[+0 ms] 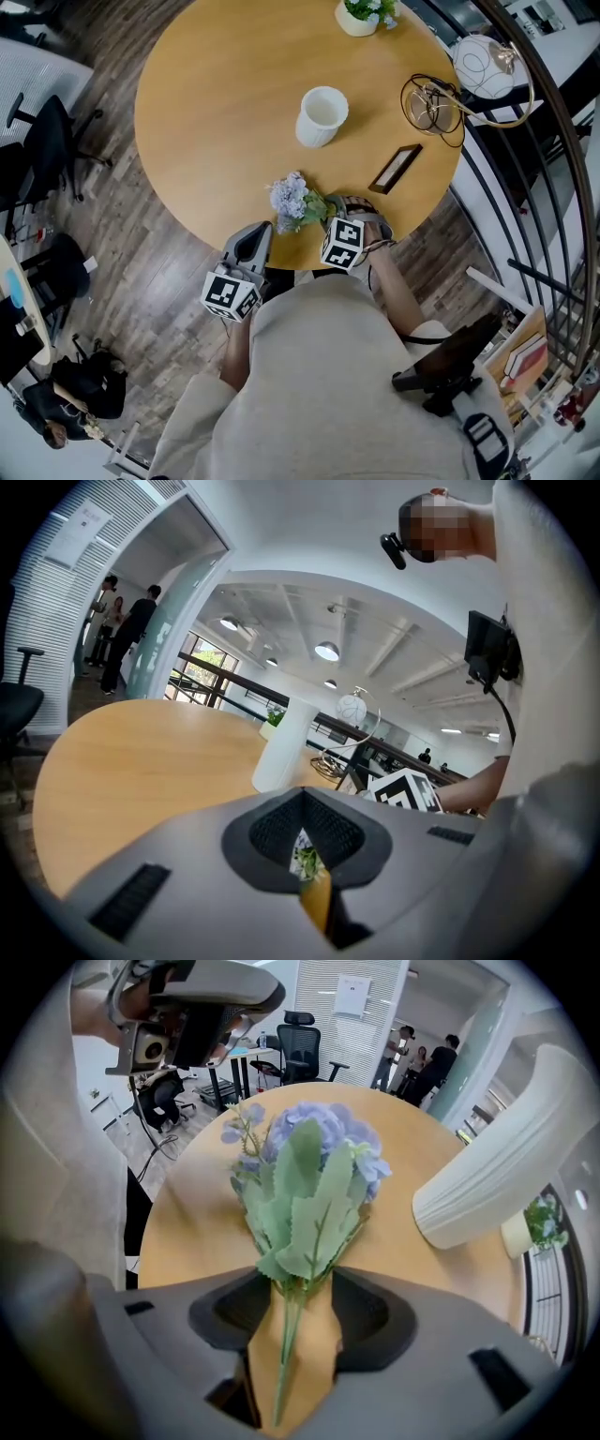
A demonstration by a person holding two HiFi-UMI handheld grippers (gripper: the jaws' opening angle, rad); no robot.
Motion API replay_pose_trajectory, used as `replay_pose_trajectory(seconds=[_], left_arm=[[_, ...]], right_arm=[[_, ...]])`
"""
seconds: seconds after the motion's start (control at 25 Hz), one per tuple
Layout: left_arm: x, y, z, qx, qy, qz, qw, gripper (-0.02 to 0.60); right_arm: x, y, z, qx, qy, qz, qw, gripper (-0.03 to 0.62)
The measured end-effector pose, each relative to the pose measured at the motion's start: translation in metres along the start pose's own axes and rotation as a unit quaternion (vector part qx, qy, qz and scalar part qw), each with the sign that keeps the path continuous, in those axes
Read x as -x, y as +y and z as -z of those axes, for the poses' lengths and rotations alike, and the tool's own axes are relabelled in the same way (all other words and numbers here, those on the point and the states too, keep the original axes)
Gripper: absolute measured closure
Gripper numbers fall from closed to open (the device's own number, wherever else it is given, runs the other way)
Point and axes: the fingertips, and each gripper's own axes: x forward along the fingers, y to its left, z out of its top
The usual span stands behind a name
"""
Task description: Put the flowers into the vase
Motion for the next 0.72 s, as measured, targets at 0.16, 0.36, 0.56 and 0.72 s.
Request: replay_pose_trajectory(seconds=[0.16, 0.36, 0.56, 0.72], left_arm=[[0.002, 0.003, -0.001, 0.001, -0.002, -0.004, 1.0000, 0.575], [0.002, 0.003, -0.004, -0.001, -0.005, -0.003, 1.0000, 0.575], [0.000, 0.000, -0.006, -0.005, -0.010, 0.000, 0.9999, 0.575], [-0.003, -0.003, -0.008, -0.008, -0.015, 0.005, 0.9998, 0.575]], right_arm=[[-0.003, 0.004, 0.001, 0.018, 0.007, 0.002, 1.000, 0.439], [-0.002, 0.006, -0.002, 0.020, 0.006, 0.015, 1.000, 0.508], [0.012, 0.000, -0.014, -0.030, -0.042, 0.023, 0.998, 0.514], [0.036, -0.013, -0.031, -0.129, -0.119, 0.026, 0.984, 0.519]])
